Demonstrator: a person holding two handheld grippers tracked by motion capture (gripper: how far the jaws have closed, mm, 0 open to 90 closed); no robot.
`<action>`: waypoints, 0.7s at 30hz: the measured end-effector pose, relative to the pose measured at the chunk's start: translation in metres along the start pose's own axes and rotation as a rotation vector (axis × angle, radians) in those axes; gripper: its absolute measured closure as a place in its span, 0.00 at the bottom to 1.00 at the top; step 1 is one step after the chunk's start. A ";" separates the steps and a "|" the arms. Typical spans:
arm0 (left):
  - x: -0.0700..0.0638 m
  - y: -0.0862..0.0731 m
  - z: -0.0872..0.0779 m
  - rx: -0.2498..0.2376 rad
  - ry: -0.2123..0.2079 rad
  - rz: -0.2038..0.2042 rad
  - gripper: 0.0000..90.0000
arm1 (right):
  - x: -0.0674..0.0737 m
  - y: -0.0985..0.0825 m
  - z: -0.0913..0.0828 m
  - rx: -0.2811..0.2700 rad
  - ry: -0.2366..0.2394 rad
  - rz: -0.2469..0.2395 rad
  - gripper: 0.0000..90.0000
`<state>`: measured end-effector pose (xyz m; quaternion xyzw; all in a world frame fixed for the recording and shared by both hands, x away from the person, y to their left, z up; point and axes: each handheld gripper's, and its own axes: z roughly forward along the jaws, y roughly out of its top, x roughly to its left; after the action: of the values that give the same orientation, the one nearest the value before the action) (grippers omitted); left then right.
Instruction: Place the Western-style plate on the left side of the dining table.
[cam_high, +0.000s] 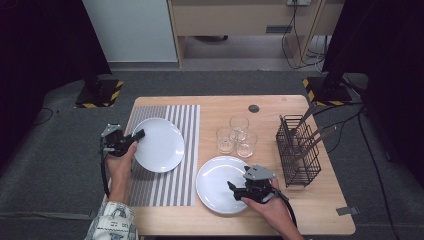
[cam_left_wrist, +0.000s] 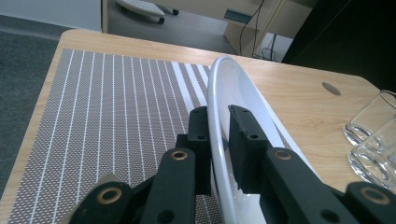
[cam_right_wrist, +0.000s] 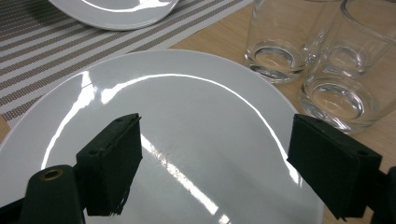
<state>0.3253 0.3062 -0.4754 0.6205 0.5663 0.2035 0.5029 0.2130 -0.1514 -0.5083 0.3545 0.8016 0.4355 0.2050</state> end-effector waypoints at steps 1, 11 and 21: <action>0.000 0.000 0.000 0.001 0.001 0.001 0.88 | 0.000 0.000 0.000 -0.002 -0.002 0.000 0.19; 0.001 -0.001 -0.001 0.010 0.009 0.006 0.87 | 0.000 0.000 0.000 0.001 0.000 -0.001 0.19; 0.004 -0.003 -0.001 0.017 0.015 -0.001 0.86 | 0.001 0.000 0.001 0.003 0.000 -0.004 0.18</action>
<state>0.3237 0.3097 -0.4783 0.6230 0.5718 0.2031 0.4936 0.2129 -0.1505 -0.5089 0.3533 0.8028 0.4341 0.2053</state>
